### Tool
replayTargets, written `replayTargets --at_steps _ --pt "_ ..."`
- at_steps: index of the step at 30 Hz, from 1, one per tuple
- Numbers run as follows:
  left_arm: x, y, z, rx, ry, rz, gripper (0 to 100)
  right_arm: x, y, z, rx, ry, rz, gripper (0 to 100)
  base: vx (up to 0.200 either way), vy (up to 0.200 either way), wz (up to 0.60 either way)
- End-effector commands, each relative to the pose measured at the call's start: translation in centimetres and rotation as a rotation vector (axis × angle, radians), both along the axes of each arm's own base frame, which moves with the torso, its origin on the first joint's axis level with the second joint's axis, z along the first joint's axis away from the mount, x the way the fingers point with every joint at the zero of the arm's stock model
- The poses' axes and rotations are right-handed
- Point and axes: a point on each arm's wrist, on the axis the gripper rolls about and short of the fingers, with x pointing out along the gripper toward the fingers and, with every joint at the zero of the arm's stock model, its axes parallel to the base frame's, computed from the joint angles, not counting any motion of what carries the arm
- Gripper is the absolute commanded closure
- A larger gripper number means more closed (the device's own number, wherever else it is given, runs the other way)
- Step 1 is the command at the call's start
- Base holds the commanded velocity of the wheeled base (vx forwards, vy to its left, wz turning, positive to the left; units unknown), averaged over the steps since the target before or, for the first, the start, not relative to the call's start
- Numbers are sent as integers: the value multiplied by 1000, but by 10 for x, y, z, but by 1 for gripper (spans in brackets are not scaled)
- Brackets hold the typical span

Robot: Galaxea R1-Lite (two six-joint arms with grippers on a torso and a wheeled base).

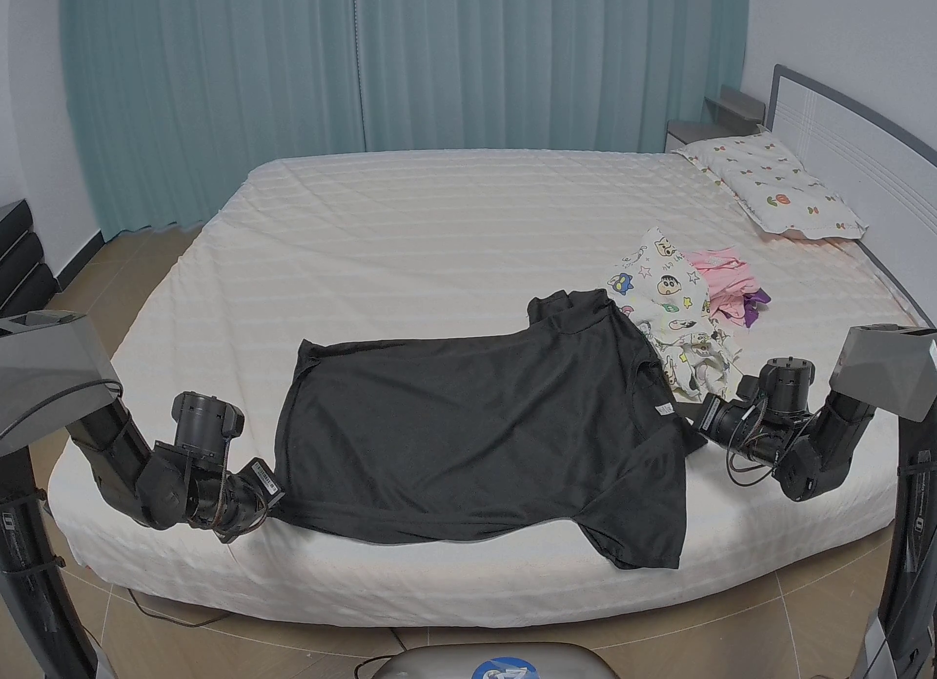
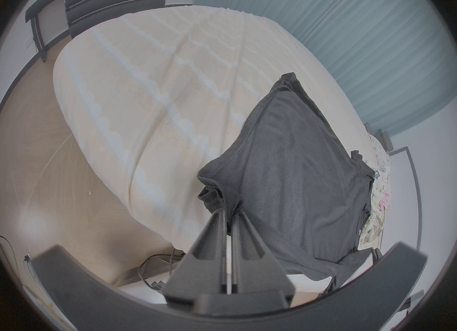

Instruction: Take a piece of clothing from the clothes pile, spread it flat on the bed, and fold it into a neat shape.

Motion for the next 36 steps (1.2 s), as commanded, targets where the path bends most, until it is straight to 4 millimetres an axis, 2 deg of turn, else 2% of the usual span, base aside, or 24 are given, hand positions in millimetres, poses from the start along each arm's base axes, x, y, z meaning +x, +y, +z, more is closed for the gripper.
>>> replayTargets --at_steps 1,4,5,9,12,22,30,31,36 --pt "3 2 -6 -31 20 -8 100 0 -4 -5 -1 16 -15 0 0 0 0" --pt "3 7 -6 -35 20 4 100 -3 -15 -2 0 18 -46 0 0 0 0" --pt "3 8 -7 -35 22 5 100 -14 -21 2 3 39 -55 0 0 0 0" --pt "2 9 -7 -46 24 2 100 -42 -17 0 11 116 -22 0 0 0 0" --pt "1 9 -6 -64 28 -9 100 -52 -14 -7 14 157 2 0 0 0 0" --pt "1 11 -6 -68 31 -4 100 -60 7 -29 -59 205 136 0 0 0 0" --pt "1 11 -7 -67 34 -3 100 -60 12 -40 -100 213 182 0 0 0 0" --pt "1 11 -7 -67 34 -3 100 -60 13 -42 -106 213 190 100 0 0 0" --pt "1 11 -7 -68 33 -3 100 -58 14 -46 -112 211 196 100 0 0 0"
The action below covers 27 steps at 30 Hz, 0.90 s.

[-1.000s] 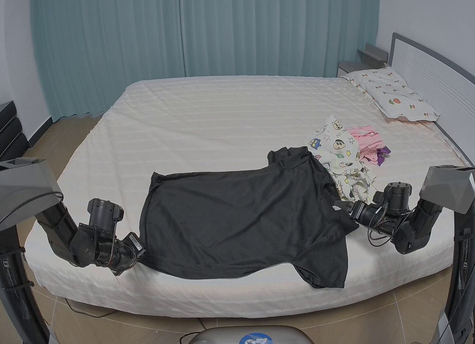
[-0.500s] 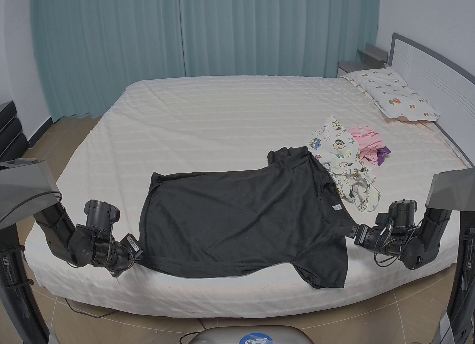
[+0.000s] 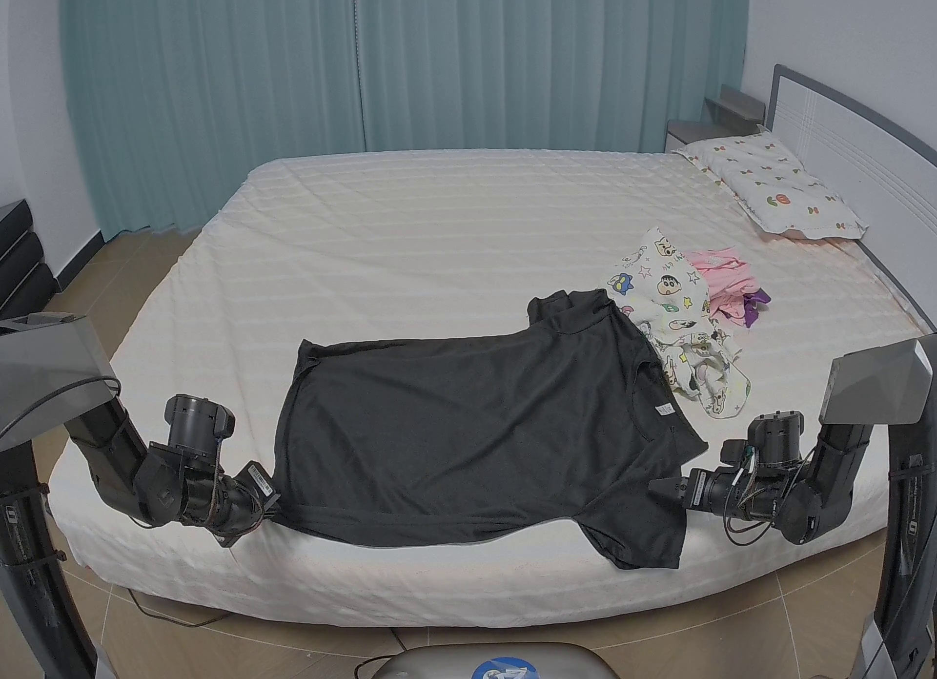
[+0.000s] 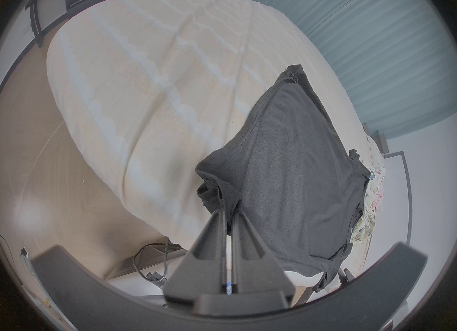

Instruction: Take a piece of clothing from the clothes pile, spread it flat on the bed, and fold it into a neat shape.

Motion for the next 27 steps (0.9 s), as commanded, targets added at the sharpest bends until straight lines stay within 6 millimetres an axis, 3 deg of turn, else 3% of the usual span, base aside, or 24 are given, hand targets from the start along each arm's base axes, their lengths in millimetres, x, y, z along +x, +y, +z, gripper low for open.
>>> replayTargets --at_steps 1,14,19,27 --pt "0 0 0 0 0 0 100 -1 0 -4 0 9 2 100 0 0 0" --pt "-5 0 7 -2 -15 0 100 -37 -29 26 63 -27 -20 100 0 0 0" --pt "-14 1 15 0 -24 -2 100 -60 -39 39 108 -58 -4 100 0 0 0" --pt "-27 2 24 9 -34 -6 100 -83 -47 45 139 -84 -4 100 0 0 0"
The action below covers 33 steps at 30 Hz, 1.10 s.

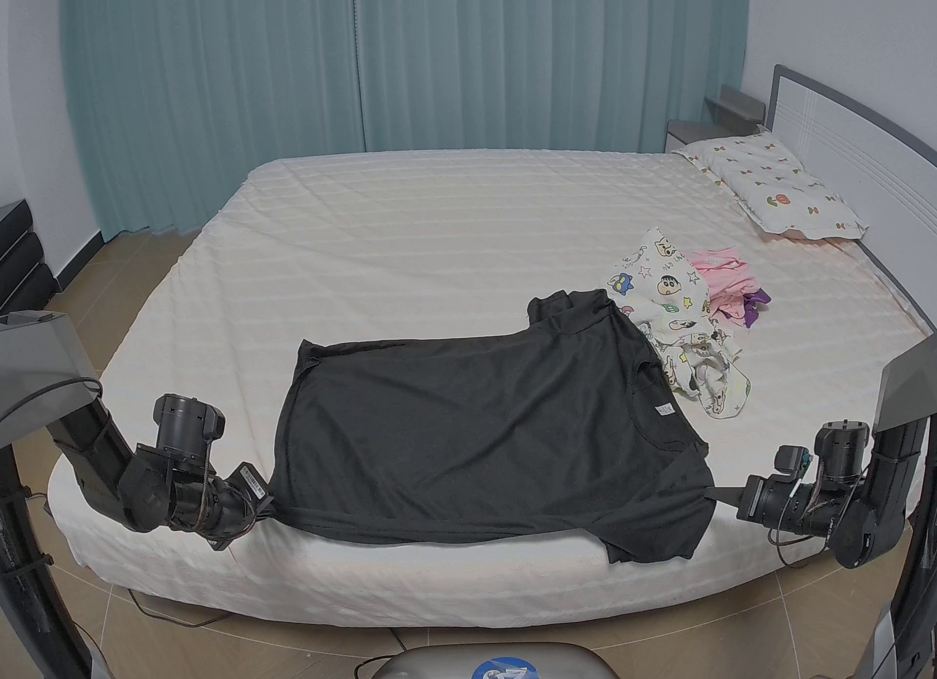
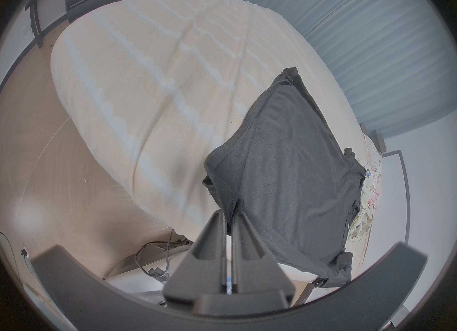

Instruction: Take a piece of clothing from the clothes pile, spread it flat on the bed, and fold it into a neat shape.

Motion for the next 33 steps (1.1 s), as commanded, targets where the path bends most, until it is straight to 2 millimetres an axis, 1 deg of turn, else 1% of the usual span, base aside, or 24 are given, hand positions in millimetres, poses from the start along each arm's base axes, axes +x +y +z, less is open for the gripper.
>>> replayTargets --at_steps 1,4,6,9,10,16,25,26,33 --pt "-11 1 10 9 -17 -6 100 -20 -5 5 22 4 2 100 0 0 0" --pt "-15 1 12 14 -23 -12 100 -29 -7 7 23 12 8 100 0 0 0" --pt "-16 1 13 19 -24 -17 100 -31 -7 9 23 11 8 100 0 0 0" --pt "-22 2 10 49 -10 -48 100 -43 -8 16 37 10 22 100 0 0 0" --pt "-23 1 9 52 -6 -54 100 -43 -8 18 35 3 23 100 0 0 0" --pt "-31 1 6 85 21 -100 100 -45 -13 17 24 18 8 100 0 0 0" --pt "-36 3 3 157 50 -122 100 -62 -11 14 -78 101 109 100 0 0 0" --pt "-41 3 0 173 65 -145 100 -65 -11 12 -101 114 132 100 0 0 0" --pt "-47 4 -3 222 85 -171 100 -72 -11 12 -128 142 163 100 0 0 0"
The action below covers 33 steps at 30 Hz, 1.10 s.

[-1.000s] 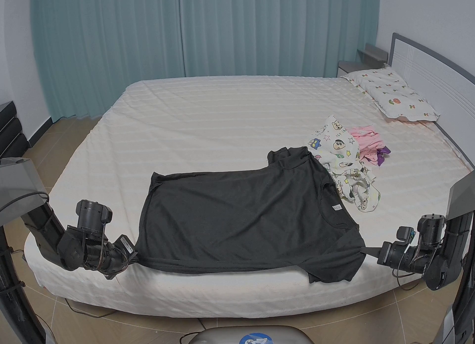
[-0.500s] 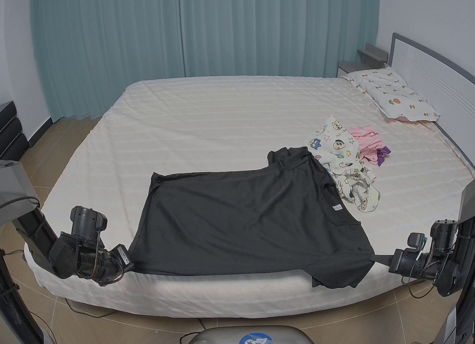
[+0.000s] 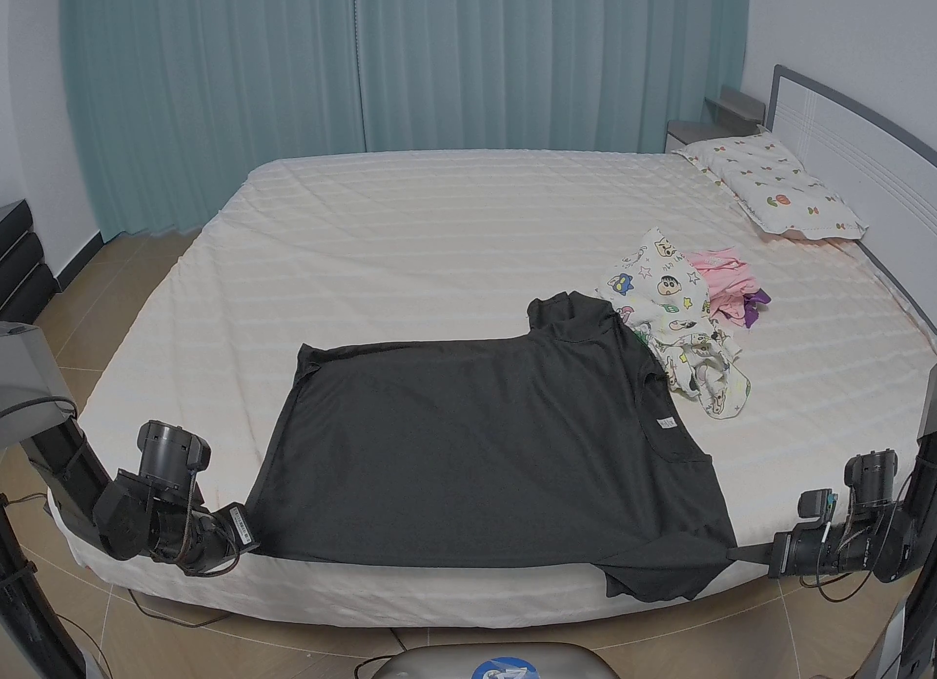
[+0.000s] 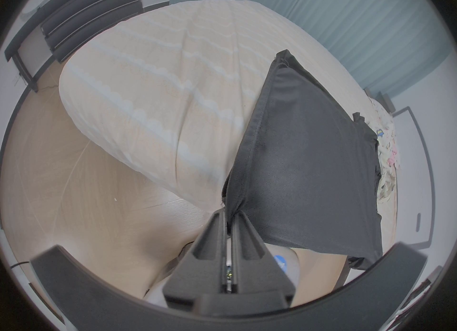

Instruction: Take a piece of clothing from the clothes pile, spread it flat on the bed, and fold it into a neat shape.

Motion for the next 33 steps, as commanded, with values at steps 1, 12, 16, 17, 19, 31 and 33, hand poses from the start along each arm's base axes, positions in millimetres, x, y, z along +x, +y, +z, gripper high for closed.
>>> replayTargets --at_steps 1,12,16,17,19,31,33 --pt "-5 0 -4 30 22 -6 100 -7 0 6 -9 -7 7 100 0 0 0" --pt "-25 -7 -10 97 153 -93 100 -16 -9 4 -46 21 5 100 0 0 0" --pt "-31 -9 -12 110 208 -123 100 -19 -9 2 -50 52 13 100 0 0 0" --pt "-33 -9 -12 117 227 -137 100 -20 -9 3 -52 54 17 100 0 0 0" --pt "-35 -9 -13 124 252 -149 100 -23 -9 3 -54 63 25 100 0 0 0" --pt "-10 -10 3 84 140 -97 100 -6 -9 15 19 -86 65 100 0 0 0" --pt "-6 -11 9 67 108 -76 100 -1 -8 17 21 -109 66 100 0 0 0"
